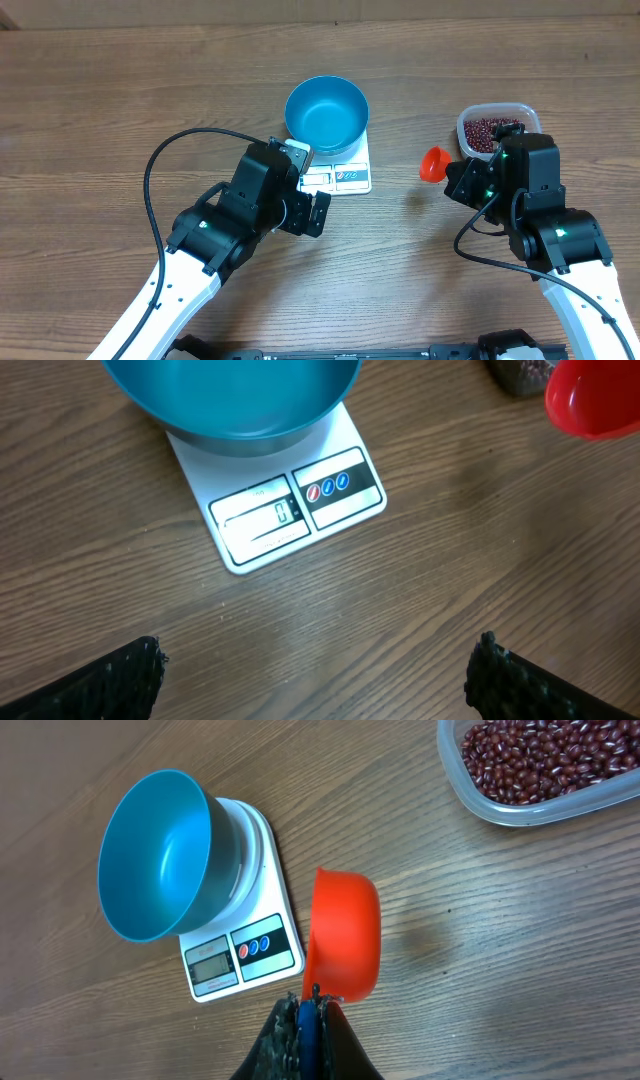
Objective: Scoop item into bowl and weigh 150g on scale
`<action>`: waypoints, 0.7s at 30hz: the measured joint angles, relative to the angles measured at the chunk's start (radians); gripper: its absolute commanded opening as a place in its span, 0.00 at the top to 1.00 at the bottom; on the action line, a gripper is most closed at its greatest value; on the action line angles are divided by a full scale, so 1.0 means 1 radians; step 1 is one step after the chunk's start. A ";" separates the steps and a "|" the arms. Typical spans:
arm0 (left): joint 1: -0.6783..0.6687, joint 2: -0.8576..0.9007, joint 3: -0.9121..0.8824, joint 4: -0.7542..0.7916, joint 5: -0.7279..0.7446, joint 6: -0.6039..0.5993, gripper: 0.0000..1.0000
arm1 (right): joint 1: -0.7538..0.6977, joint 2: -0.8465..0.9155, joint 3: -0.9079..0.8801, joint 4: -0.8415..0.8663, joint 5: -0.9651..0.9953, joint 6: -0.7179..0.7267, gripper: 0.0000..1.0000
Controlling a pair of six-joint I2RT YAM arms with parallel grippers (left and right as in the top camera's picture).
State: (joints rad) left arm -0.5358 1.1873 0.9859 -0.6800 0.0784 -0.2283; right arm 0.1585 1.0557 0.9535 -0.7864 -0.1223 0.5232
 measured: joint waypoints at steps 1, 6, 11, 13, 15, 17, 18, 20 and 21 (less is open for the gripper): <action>0.000 0.000 0.000 -0.003 0.000 0.000 0.01 | 0.000 0.000 0.000 0.000 0.000 0.000 0.96; 0.000 0.000 0.000 -0.023 0.000 0.000 0.01 | 0.000 0.000 0.000 -0.001 0.000 0.000 0.96; 0.000 0.000 0.000 -0.052 0.000 0.000 0.01 | 0.000 0.000 0.000 0.000 0.000 0.000 0.96; 0.000 0.000 0.000 -0.055 0.000 0.000 0.01 | 0.000 0.000 0.000 0.000 0.000 0.000 0.96; 0.000 0.000 0.000 -0.056 0.000 0.000 0.01 | 0.000 0.000 0.000 -0.001 0.000 0.000 0.96; 0.000 0.000 0.000 -0.056 0.000 0.000 0.01 | 0.000 0.000 0.000 -0.002 0.000 0.000 0.96; 0.000 0.000 0.000 -0.056 0.000 0.000 0.01 | 0.000 0.000 0.000 -0.002 0.000 0.001 0.96; 0.000 0.000 0.000 -0.056 0.000 0.000 0.01 | 0.000 0.000 0.000 -0.003 0.000 0.000 0.96; 0.000 0.000 0.000 -0.056 0.000 0.000 0.01 | 0.000 0.000 0.000 -0.003 0.000 0.001 0.96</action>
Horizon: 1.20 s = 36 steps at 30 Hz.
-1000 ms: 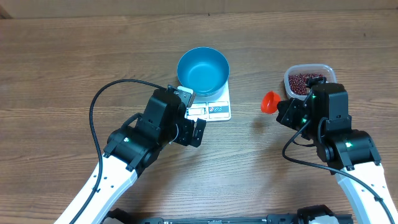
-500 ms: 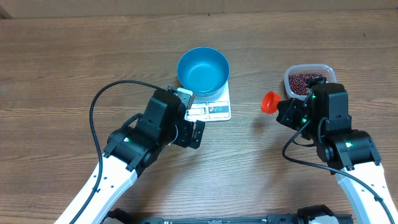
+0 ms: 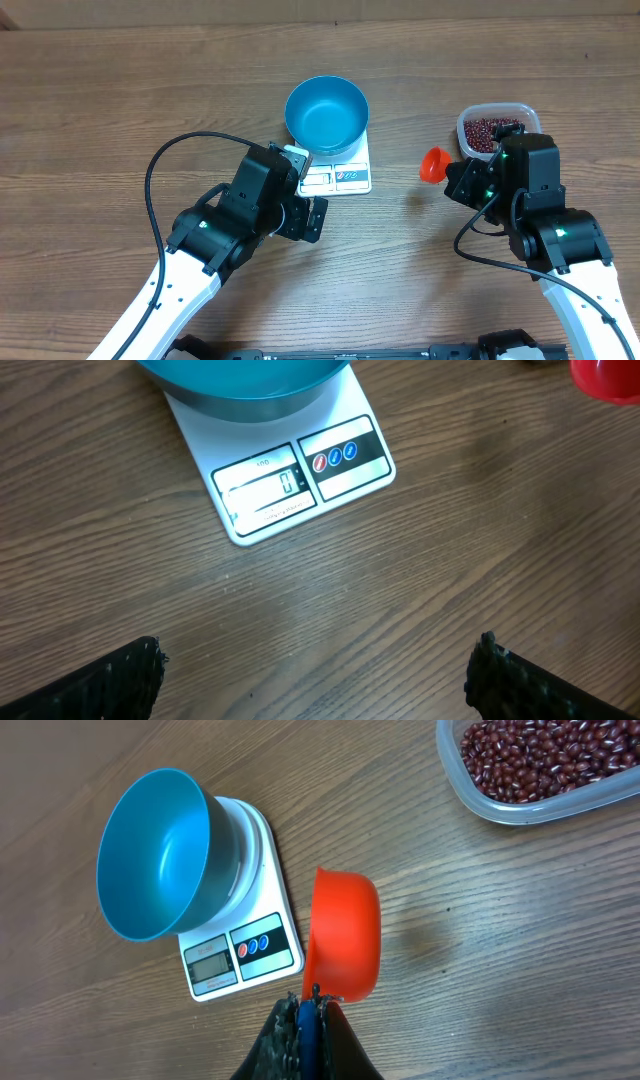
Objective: Scoop item into bowl and weigh 150g on scale
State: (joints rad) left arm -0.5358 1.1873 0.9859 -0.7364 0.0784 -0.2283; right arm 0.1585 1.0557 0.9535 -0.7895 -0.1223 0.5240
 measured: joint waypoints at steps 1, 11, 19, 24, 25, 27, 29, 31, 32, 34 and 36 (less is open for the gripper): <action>0.000 0.000 0.000 0.000 0.000 0.000 0.01 | 0.000 0.000 0.000 -0.001 0.000 0.000 0.96; 0.000 0.000 0.000 0.000 0.000 0.000 0.01 | 0.000 0.000 0.000 -0.007 0.000 0.000 0.96; 0.000 0.000 0.000 0.000 0.000 0.000 0.01 | 0.000 0.000 0.000 -0.009 0.000 -0.001 0.96; 0.000 0.000 0.000 0.000 0.000 0.000 0.01 | 0.000 0.000 0.000 -0.011 0.000 0.000 0.96; 0.000 0.000 0.000 0.000 0.000 0.000 0.01 | 0.000 0.000 0.000 -0.011 0.000 -0.001 0.96; 0.000 0.000 0.000 0.000 0.000 0.000 0.01 | 0.000 0.000 0.000 -0.011 0.000 0.000 0.96; 0.000 0.000 0.000 0.000 0.000 0.000 0.01 | 0.000 0.000 0.000 -0.012 0.000 0.000 0.96; 0.000 0.000 0.000 0.000 -0.001 0.010 0.01 | 0.000 0.000 0.000 -0.011 0.000 0.000 0.96; 0.000 0.000 0.000 0.000 -0.003 0.026 0.01 | 0.000 0.000 0.000 -0.011 0.000 0.000 0.96; 0.000 0.000 0.000 0.000 -0.003 0.063 0.01 | 0.000 0.000 0.000 -0.010 0.000 0.000 0.96; 0.000 0.000 0.000 -0.001 -0.004 0.103 0.01 | 0.000 0.000 0.000 -0.009 0.000 -0.001 0.96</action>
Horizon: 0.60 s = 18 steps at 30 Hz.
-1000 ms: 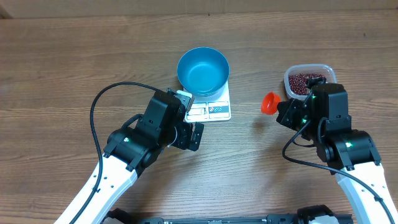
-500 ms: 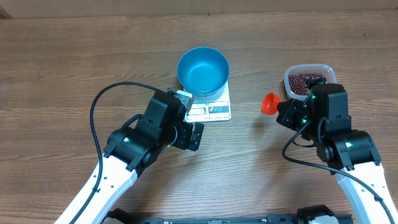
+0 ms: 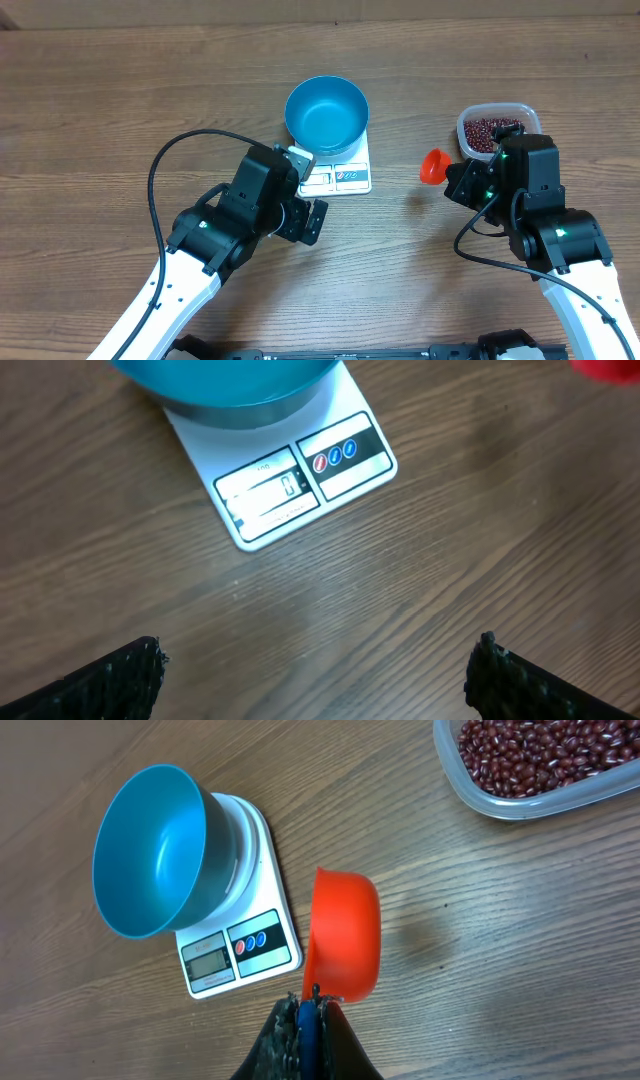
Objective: Scoop item into bowl and weigh 150g on scale
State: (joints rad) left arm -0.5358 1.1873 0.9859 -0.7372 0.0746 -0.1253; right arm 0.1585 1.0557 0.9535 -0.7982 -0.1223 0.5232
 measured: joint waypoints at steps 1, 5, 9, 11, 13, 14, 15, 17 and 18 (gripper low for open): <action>0.000 0.000 0.000 0.000 0.000 0.021 0.01 | 0.000 0.000 0.000 0.001 0.000 0.000 0.96; 0.000 0.000 0.000 -0.001 0.000 0.068 0.01 | 0.000 0.000 0.000 0.001 0.000 0.000 0.96; 0.000 0.007 0.000 -0.001 0.000 0.085 0.01 | 0.000 0.000 0.000 0.001 0.000 0.001 0.96; 0.000 0.010 0.000 -0.001 0.000 0.095 0.01 | 0.000 0.000 0.000 0.000 0.000 0.000 0.96; 0.000 0.011 0.000 -0.001 0.000 0.110 0.01 | 0.000 0.000 0.000 0.001 0.000 0.000 0.96; 0.000 0.011 0.000 -0.001 0.000 0.119 0.01 | 0.000 0.000 0.000 0.001 0.000 0.000 0.96; 0.000 0.011 0.000 -0.001 0.000 0.129 0.01 | 0.000 0.000 0.000 0.001 0.000 0.001 0.96; 0.000 0.011 0.000 -0.001 0.000 0.147 0.01 | 0.000 0.000 0.000 0.001 0.000 0.000 0.96; 0.000 0.011 0.000 -0.001 0.000 0.154 0.01 | 0.000 0.000 0.000 0.002 0.000 0.001 0.96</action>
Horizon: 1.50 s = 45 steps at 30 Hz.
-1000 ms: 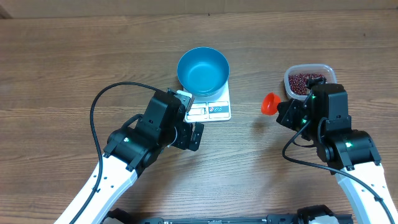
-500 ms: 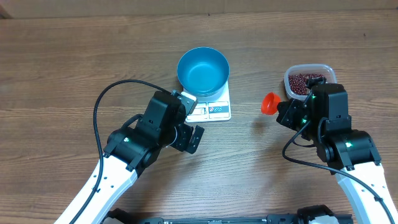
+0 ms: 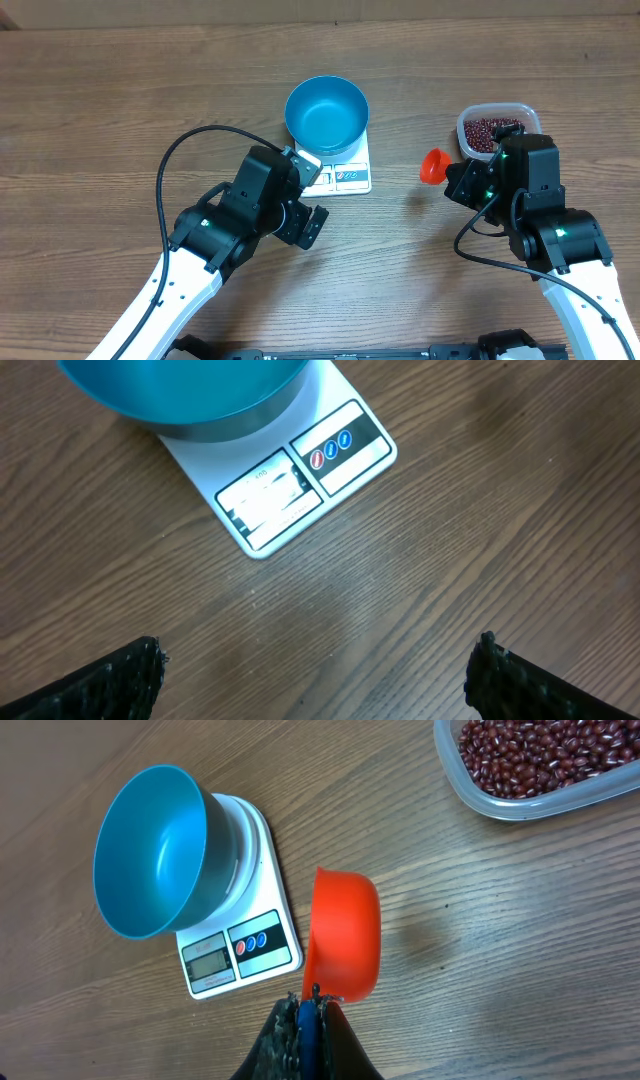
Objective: Scoop item into bowl and weigh 150g on scale
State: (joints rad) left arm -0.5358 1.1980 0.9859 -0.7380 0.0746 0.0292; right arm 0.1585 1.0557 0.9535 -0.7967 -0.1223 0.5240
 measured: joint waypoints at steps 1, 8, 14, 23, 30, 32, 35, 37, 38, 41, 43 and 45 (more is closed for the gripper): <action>0.000 0.000 0.000 0.000 0.000 0.006 0.01 | 0.000 0.000 0.000 0.000 0.000 0.000 0.96; 0.000 0.000 0.000 0.000 0.000 0.039 0.00 | 0.000 0.000 0.000 -0.001 0.000 0.000 0.96; 0.000 0.000 0.000 0.000 -0.003 0.056 0.00 | 0.000 0.000 0.000 -0.001 0.000 0.000 0.96; -0.052 0.000 0.000 0.001 -0.062 0.056 0.01 | 0.000 0.000 0.000 0.000 0.000 0.000 0.96; -0.100 0.000 0.000 0.033 -0.102 0.056 0.01 | 0.000 0.000 0.000 0.000 0.000 0.000 0.96; -0.100 0.000 0.000 0.035 -0.106 0.056 0.01 | 0.000 0.000 0.000 0.000 0.000 0.000 0.96; -0.100 0.000 0.000 0.035 -0.110 0.056 0.01 | 0.000 0.000 0.000 -0.001 0.000 0.000 0.96; -0.100 0.000 0.000 0.035 -0.110 0.056 0.01 | 0.000 0.000 0.000 -0.001 0.000 0.000 0.96; -0.100 0.000 0.000 0.035 -0.112 0.056 0.01 | 0.000 0.000 0.000 -0.001 0.000 0.000 0.96; -0.100 0.000 0.000 0.035 -0.113 0.056 0.01 | 0.000 0.000 0.000 0.001 0.000 0.000 0.96; -0.100 0.000 0.000 0.035 -0.113 0.056 0.01 | 0.000 0.000 0.000 0.001 0.000 0.000 0.96; -0.100 0.000 0.000 0.035 -0.113 0.056 0.01 | 0.000 0.000 0.000 0.002 0.000 -0.005 0.96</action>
State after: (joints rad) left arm -0.6353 1.1980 0.9859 -0.7029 -0.0387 0.0853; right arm 0.1585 1.0557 0.9535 -0.7948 -0.1219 0.5194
